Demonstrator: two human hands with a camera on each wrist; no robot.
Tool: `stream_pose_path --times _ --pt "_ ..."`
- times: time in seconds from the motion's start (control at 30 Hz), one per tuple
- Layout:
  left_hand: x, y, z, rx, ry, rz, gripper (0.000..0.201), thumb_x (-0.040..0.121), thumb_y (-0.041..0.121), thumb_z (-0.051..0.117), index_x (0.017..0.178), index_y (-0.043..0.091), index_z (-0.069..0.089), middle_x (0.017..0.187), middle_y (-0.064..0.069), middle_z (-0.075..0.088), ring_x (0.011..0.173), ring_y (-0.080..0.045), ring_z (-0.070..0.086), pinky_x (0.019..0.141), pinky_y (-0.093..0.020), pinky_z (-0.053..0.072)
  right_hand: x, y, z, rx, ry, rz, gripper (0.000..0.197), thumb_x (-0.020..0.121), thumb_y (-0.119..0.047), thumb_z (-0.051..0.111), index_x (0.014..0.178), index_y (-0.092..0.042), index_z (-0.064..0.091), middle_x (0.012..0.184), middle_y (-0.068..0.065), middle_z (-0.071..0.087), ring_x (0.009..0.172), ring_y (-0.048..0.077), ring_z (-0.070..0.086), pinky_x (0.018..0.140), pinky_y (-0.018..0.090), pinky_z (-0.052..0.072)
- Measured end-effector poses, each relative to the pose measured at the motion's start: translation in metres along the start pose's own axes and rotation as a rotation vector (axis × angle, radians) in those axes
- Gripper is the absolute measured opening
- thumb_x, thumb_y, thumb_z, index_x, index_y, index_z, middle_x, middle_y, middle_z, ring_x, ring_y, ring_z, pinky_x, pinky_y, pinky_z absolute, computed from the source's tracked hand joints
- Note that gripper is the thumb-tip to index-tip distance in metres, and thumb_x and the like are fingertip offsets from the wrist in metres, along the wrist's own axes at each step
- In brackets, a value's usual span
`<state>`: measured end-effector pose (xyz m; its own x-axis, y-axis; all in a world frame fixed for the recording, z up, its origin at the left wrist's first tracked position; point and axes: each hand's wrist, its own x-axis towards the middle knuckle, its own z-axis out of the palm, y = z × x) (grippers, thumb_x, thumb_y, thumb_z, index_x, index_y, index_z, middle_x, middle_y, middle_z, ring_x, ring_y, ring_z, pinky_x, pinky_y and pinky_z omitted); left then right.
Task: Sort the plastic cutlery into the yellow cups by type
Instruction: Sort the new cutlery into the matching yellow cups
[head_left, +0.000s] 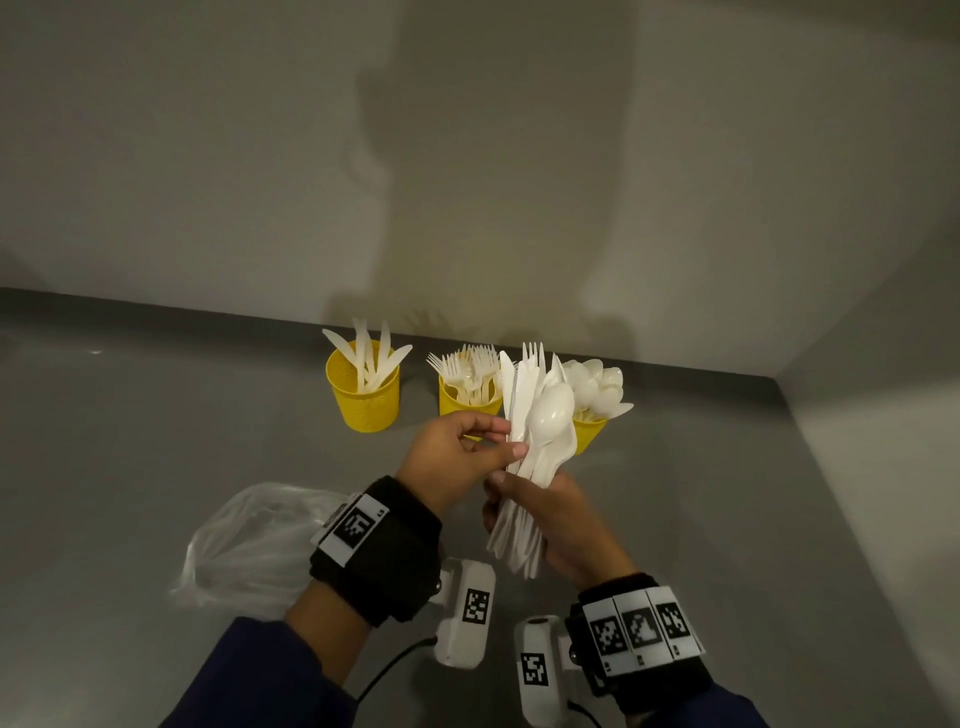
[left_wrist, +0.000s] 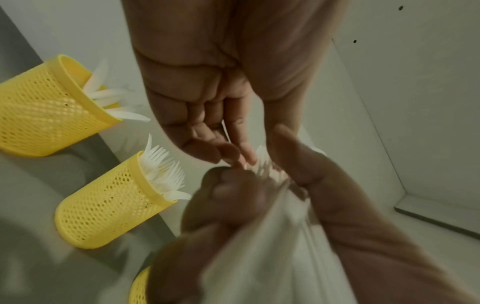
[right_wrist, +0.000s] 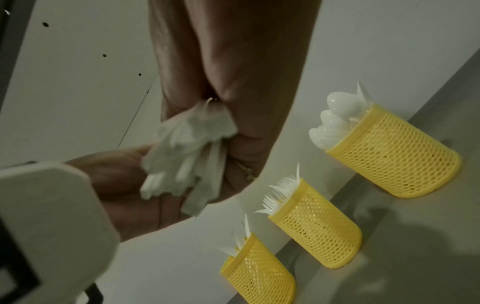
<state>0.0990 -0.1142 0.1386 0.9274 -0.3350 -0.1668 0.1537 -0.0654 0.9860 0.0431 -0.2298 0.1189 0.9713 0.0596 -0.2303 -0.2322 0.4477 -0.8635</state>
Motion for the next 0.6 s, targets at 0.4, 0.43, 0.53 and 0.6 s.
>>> stream_pose_path --times 0.4,0.43,0.53,0.6 --pt "0.007 0.005 -0.024 -0.074 -0.068 -0.091 0.016 0.077 0.004 0.067 0.092 0.000 0.061 0.082 -0.011 0.065 0.066 -0.012 0.062 0.070 -0.025 0.054 0.007 0.006 0.014 0.049 -0.007 0.007 0.067 0.063 -0.045 0.080 0.112 -0.005 0.058 0.067 0.009 0.065 0.059 0.019 0.063 0.056 0.032 0.055" --pt "0.008 0.003 -0.026 -0.081 -0.055 -0.092 0.024 0.077 0.006 0.068 0.098 -0.004 0.059 0.082 -0.013 0.066 0.062 -0.012 0.062 0.070 -0.027 0.054 0.008 0.007 0.014 0.059 0.014 0.003 0.065 0.070 -0.042 0.074 0.118 -0.002 0.055 0.069 0.011 0.066 0.061 0.021 0.063 0.057 0.034 0.055" --pt "0.009 0.002 -0.033 -0.119 -0.020 -0.093 0.023 0.078 0.005 0.067 0.098 0.000 0.061 0.074 -0.005 0.070 0.062 -0.011 0.064 0.066 -0.023 0.055 0.012 0.009 0.015 0.035 0.062 -0.011 0.070 0.070 -0.045 0.074 0.122 -0.002 0.054 0.077 0.014 0.067 0.068 0.025 0.065 0.059 0.037 0.055" --pt "0.009 0.004 -0.037 -0.126 -0.001 -0.080 0.015 0.078 0.005 0.066 0.092 0.010 0.065 0.075 -0.001 0.071 0.067 -0.012 0.066 0.070 -0.023 0.056 0.013 0.008 0.017 0.006 0.076 -0.017 0.051 0.078 -0.038 0.065 0.115 -0.004 0.057 0.076 0.015 0.069 0.064 0.026 0.067 0.058 0.036 0.056"
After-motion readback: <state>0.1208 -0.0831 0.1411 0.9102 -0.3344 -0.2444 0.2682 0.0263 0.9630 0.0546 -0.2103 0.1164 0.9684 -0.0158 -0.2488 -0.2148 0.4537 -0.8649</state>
